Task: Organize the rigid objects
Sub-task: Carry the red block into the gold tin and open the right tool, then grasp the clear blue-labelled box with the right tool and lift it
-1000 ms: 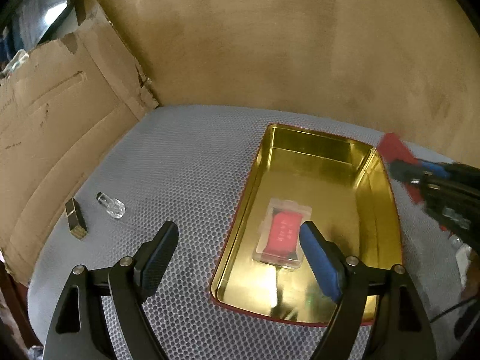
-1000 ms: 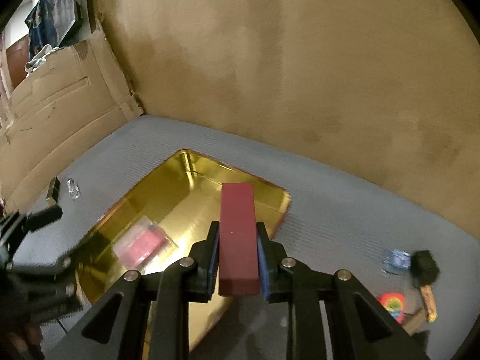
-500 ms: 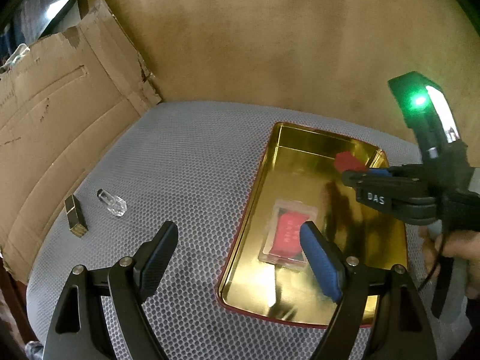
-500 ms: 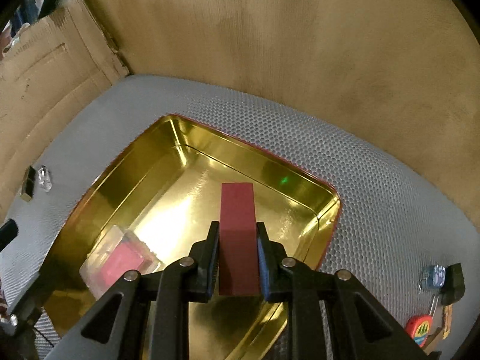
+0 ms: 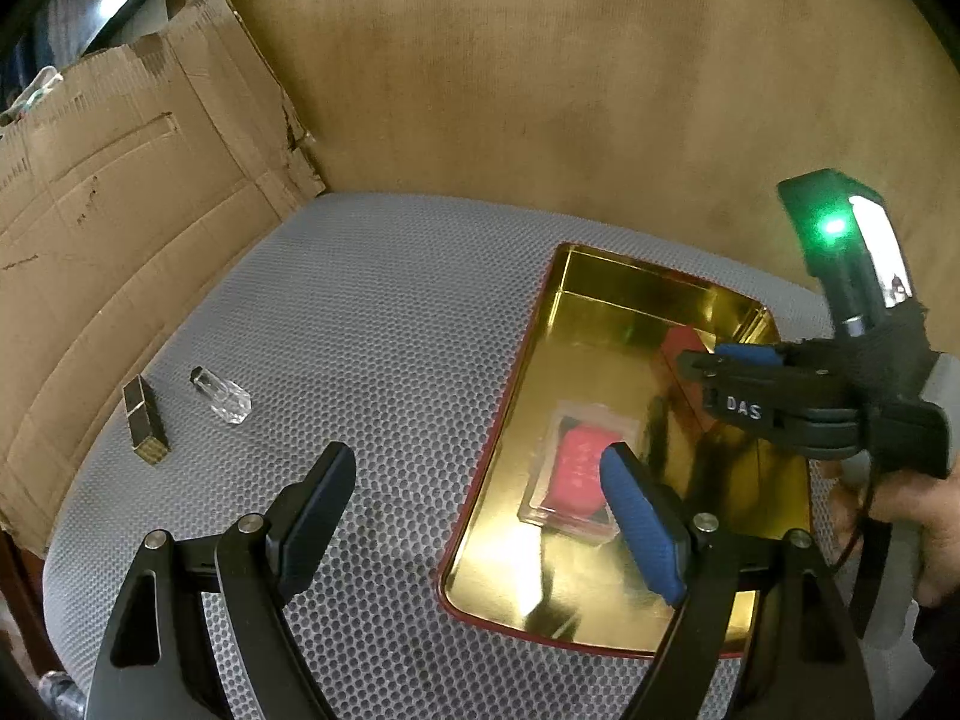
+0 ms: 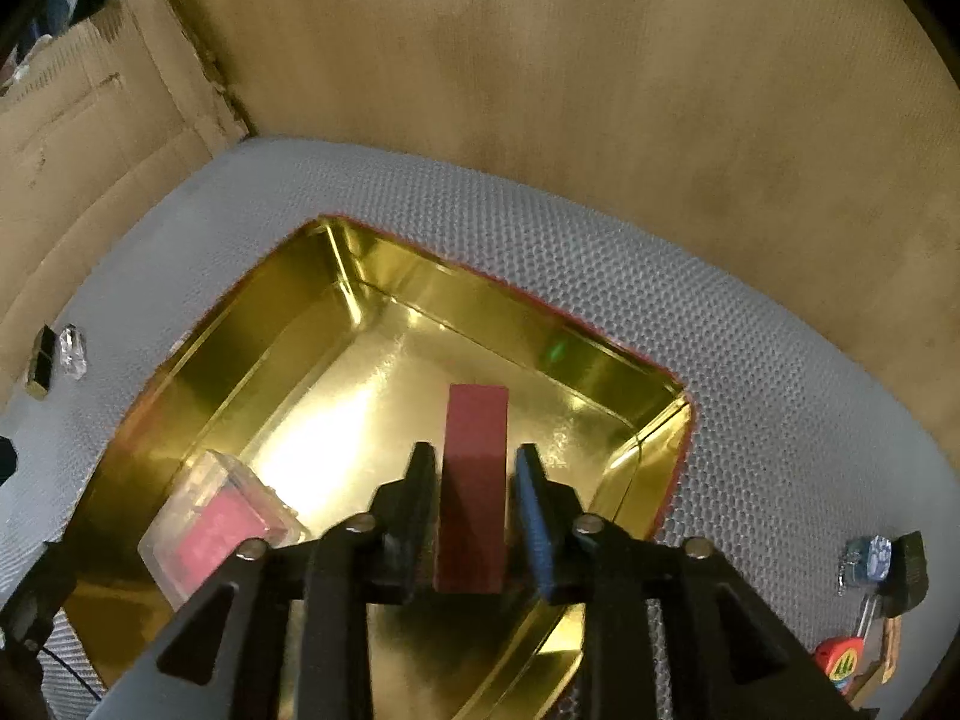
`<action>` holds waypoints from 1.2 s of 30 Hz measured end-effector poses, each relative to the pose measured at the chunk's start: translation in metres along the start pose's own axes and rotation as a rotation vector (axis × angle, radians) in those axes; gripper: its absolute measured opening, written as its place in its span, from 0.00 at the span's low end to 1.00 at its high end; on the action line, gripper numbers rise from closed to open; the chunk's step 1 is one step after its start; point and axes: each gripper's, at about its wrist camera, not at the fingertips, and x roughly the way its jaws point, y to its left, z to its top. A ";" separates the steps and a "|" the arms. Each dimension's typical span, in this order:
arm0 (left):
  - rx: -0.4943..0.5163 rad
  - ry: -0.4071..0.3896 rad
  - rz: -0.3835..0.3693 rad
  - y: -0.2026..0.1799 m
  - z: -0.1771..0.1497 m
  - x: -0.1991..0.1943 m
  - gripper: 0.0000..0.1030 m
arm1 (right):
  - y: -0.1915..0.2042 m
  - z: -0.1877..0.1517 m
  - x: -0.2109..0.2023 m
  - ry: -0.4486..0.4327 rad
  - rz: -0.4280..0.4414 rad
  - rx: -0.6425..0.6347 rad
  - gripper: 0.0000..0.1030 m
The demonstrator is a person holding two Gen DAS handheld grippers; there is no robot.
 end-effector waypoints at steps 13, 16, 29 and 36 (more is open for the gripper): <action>0.049 -0.015 0.022 -0.010 -0.005 -0.006 0.79 | -0.040 -0.092 -0.114 -0.180 -0.005 0.068 0.47; 0.056 -0.013 0.024 -0.014 -0.006 -0.007 0.79 | -0.068 -0.130 -0.144 -0.200 -0.048 0.100 0.48; 0.114 -0.028 0.033 -0.029 -0.012 -0.012 0.79 | -0.190 -0.253 -0.189 -0.127 -0.107 0.361 0.71; 0.151 -0.054 0.047 -0.039 -0.015 -0.016 0.79 | -0.184 -0.264 -0.158 -0.058 -0.102 0.329 0.73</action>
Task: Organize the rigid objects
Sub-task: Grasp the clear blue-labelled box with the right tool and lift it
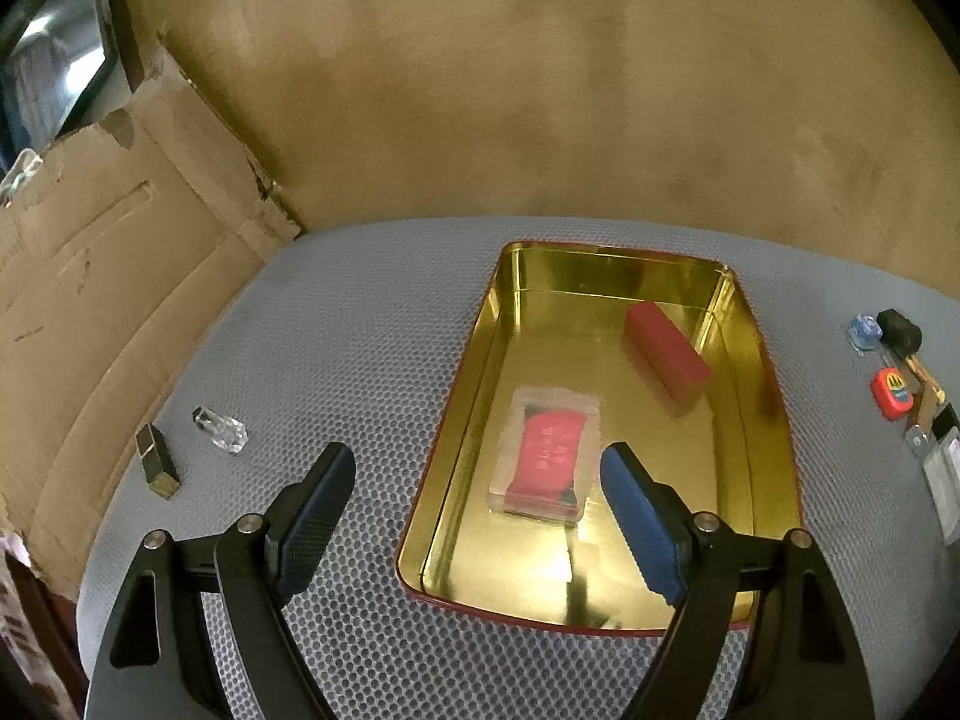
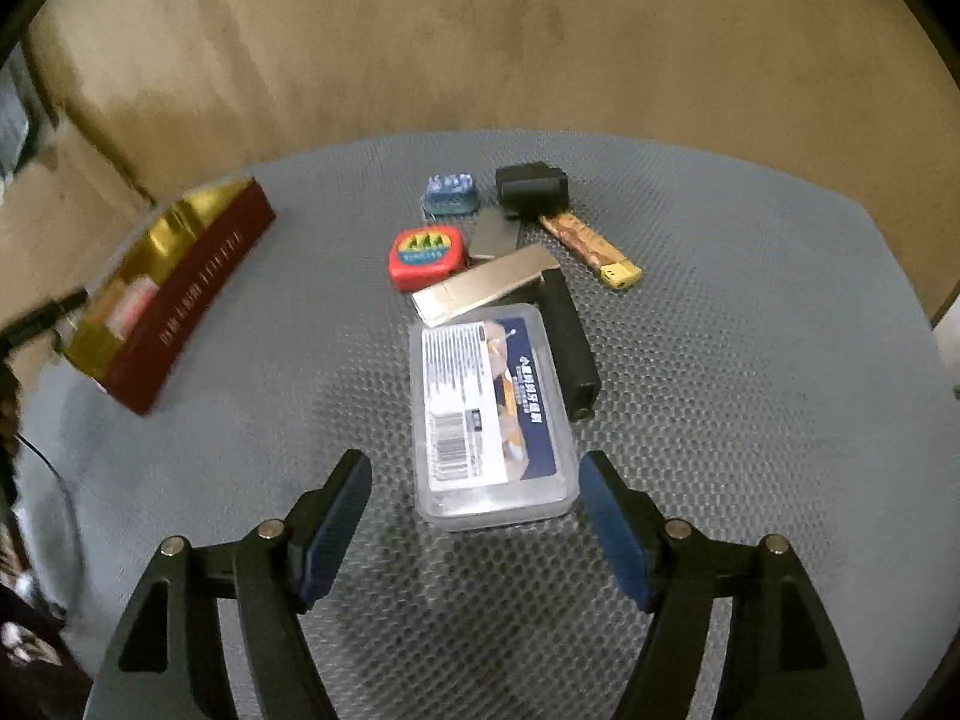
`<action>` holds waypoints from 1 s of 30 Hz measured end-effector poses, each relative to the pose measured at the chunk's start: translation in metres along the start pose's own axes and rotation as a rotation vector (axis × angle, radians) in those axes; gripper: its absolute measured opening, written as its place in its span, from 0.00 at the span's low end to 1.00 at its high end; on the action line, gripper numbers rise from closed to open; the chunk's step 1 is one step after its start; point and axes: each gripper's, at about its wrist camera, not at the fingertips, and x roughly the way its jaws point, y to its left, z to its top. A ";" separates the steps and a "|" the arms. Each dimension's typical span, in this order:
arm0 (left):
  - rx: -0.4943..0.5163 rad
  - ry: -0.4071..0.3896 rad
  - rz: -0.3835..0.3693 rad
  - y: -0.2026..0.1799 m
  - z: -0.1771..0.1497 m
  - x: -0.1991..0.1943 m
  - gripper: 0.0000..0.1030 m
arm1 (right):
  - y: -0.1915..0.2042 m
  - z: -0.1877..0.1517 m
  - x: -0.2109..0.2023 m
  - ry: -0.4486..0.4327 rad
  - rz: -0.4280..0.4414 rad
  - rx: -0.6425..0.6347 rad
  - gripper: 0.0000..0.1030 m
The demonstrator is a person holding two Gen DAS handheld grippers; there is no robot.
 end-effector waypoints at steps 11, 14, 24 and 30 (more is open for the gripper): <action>0.084 0.006 -0.072 -0.037 -0.003 -0.008 0.80 | -0.009 0.008 0.038 0.014 0.008 0.018 0.73; 0.127 -0.002 -0.098 -0.057 -0.001 -0.015 0.81 | -0.008 0.010 0.042 -0.020 -0.008 0.021 0.73; 0.245 0.040 -0.281 -0.161 0.005 -0.019 0.82 | -0.011 -0.003 0.035 -0.053 -0.042 -0.024 0.61; 0.352 0.084 -0.409 -0.233 -0.002 -0.016 0.82 | -0.049 -0.032 0.012 -0.068 -0.110 0.023 0.61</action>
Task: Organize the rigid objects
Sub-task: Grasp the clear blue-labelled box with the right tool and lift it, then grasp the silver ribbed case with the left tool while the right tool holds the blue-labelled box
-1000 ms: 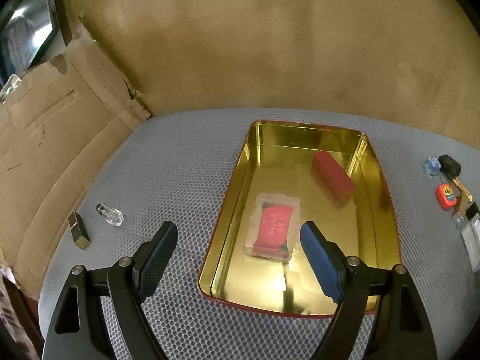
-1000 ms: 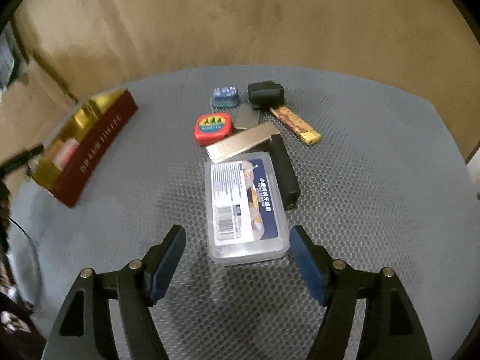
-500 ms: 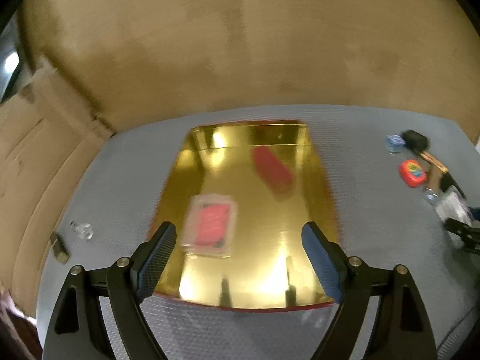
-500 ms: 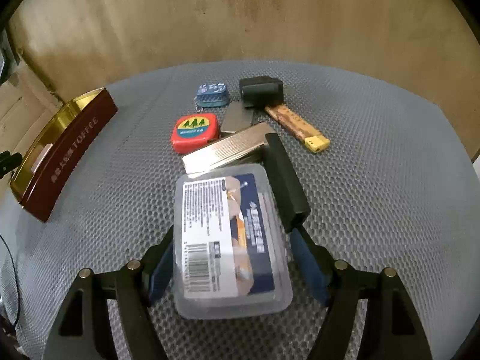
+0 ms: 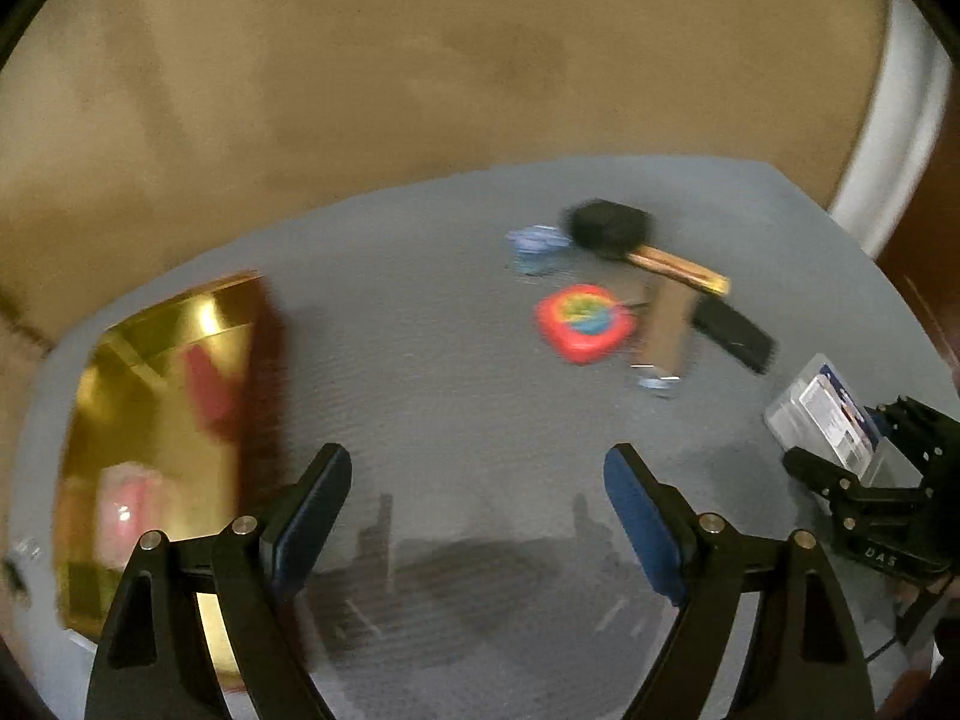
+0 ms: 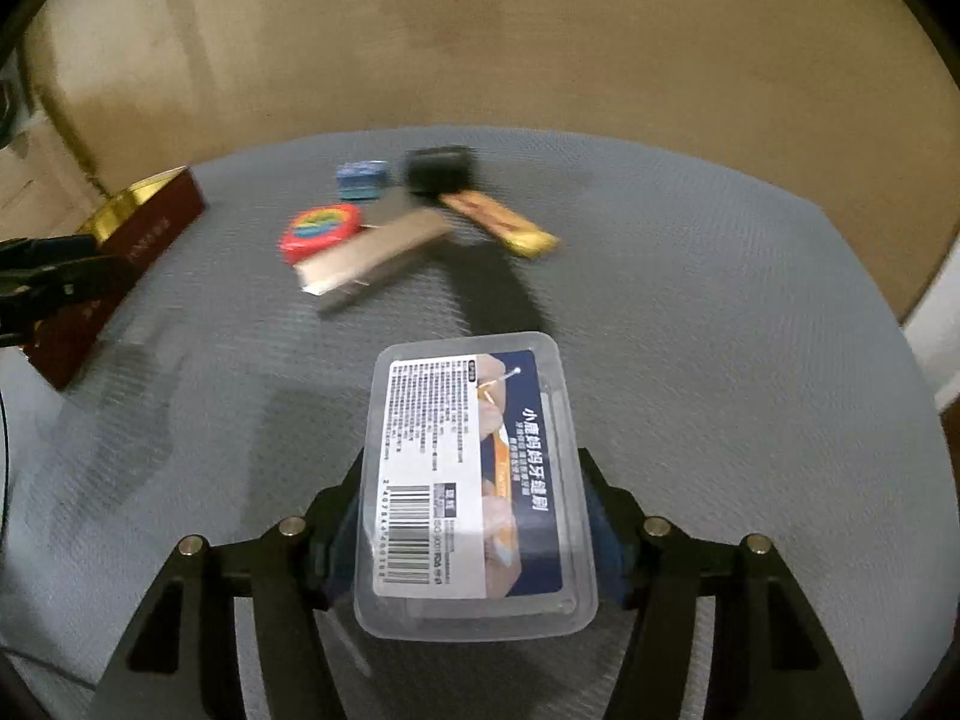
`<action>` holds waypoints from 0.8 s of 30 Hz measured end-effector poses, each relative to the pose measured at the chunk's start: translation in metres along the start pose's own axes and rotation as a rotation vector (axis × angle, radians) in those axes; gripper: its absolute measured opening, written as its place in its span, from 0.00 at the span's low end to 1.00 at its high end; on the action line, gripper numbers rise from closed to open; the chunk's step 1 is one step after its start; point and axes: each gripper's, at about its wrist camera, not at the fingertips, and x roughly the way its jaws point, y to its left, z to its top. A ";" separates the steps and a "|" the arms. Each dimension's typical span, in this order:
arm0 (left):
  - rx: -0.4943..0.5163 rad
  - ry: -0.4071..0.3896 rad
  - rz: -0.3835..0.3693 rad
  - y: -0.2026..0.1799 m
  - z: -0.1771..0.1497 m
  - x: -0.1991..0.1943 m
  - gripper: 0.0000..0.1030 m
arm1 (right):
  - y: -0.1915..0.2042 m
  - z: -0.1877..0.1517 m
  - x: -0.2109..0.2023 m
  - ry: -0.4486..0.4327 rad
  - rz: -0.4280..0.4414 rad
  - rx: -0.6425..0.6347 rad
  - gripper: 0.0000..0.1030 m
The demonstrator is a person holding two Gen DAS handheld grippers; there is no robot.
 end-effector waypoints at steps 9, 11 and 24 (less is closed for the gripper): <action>0.086 0.059 -0.133 -0.050 0.023 0.035 0.79 | -0.074 -0.004 0.000 -0.034 -0.116 0.187 0.62; 0.094 0.078 -0.154 -0.054 0.026 0.042 0.76 | -0.068 -0.001 0.005 -0.027 -0.149 0.162 0.63; 0.110 0.160 -0.203 -0.071 0.055 0.094 0.55 | -0.076 -0.003 0.002 -0.031 -0.141 0.174 0.63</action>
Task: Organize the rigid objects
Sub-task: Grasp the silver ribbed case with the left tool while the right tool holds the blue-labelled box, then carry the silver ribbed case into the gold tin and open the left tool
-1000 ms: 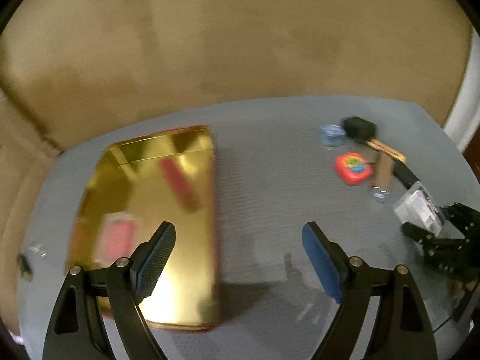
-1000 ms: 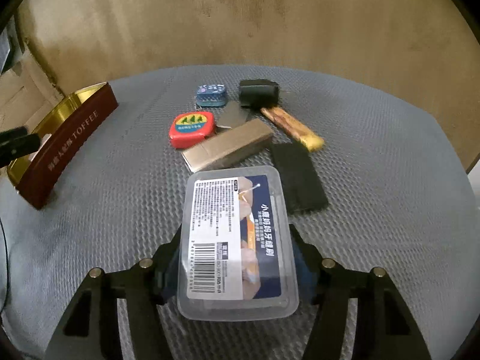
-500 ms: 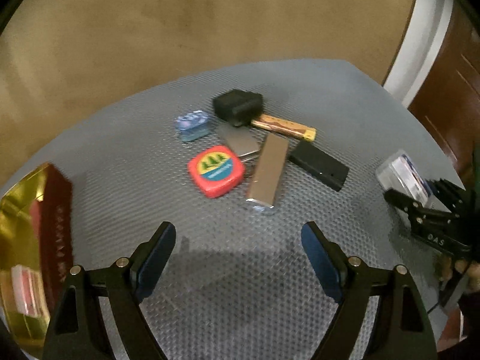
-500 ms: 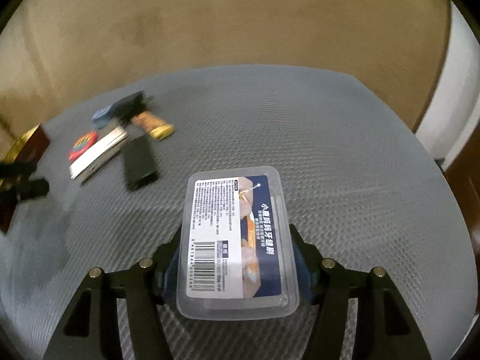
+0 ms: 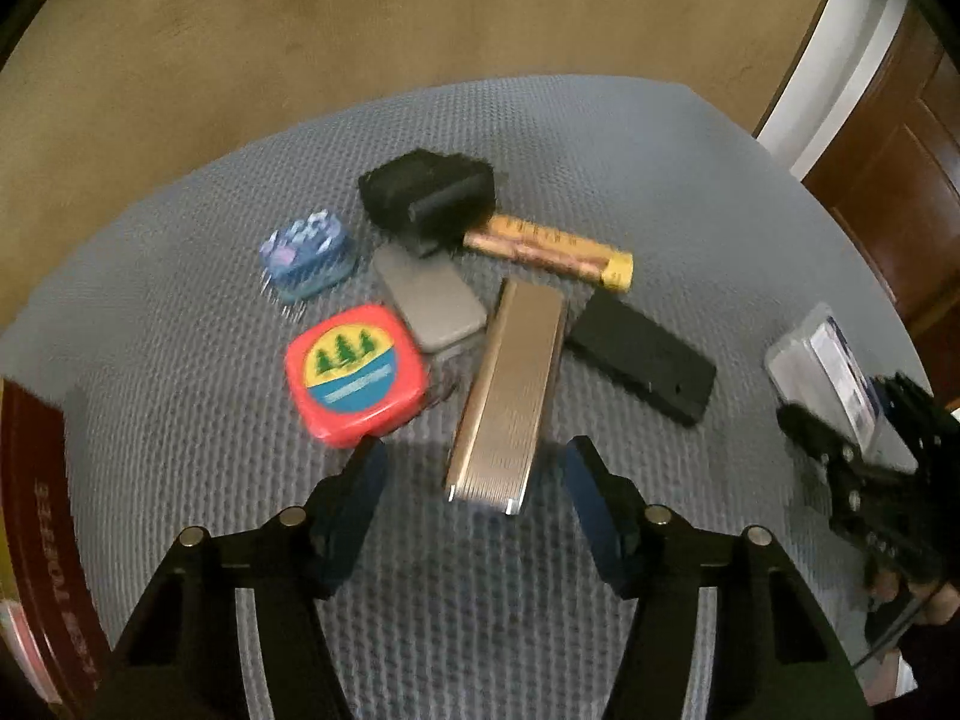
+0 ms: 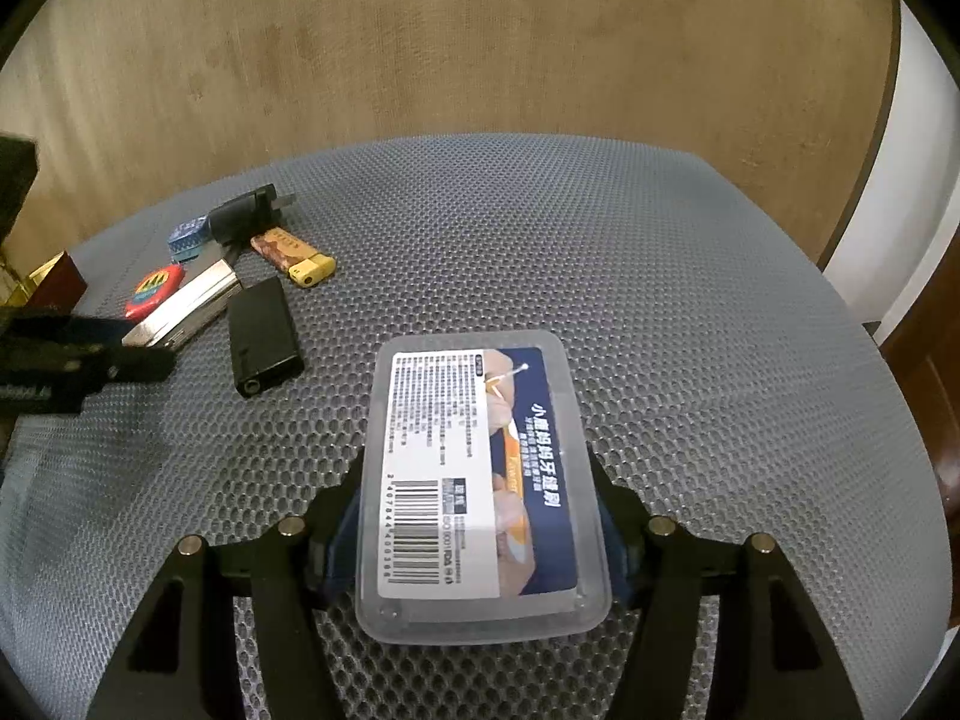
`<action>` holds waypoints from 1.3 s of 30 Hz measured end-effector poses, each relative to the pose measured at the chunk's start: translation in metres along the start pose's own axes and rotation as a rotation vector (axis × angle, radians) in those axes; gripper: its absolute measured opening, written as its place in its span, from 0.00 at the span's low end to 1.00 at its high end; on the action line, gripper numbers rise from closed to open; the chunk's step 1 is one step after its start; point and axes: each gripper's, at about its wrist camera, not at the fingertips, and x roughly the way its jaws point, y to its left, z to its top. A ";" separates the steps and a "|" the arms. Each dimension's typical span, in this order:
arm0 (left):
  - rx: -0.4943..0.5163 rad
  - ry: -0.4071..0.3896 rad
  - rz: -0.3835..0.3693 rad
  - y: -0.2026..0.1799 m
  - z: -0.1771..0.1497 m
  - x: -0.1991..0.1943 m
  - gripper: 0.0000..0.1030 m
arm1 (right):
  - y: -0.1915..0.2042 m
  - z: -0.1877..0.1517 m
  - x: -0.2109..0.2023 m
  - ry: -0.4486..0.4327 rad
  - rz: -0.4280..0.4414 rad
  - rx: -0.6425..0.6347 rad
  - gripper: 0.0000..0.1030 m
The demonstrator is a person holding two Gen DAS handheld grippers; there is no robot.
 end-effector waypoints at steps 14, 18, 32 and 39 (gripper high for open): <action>0.067 -0.057 0.051 -0.030 0.003 0.004 0.28 | 0.003 0.003 0.004 0.000 0.004 0.004 0.64; 0.077 -0.075 0.053 -0.028 -0.013 -0.004 0.26 | 0.004 0.004 0.004 -0.001 0.003 0.003 0.64; -0.031 -0.140 0.109 0.011 -0.068 -0.026 0.25 | 0.007 0.004 0.006 -0.001 -0.005 -0.004 0.64; -0.057 -0.147 0.155 0.014 -0.062 -0.020 0.25 | 0.010 0.007 0.009 -0.002 -0.018 -0.008 0.62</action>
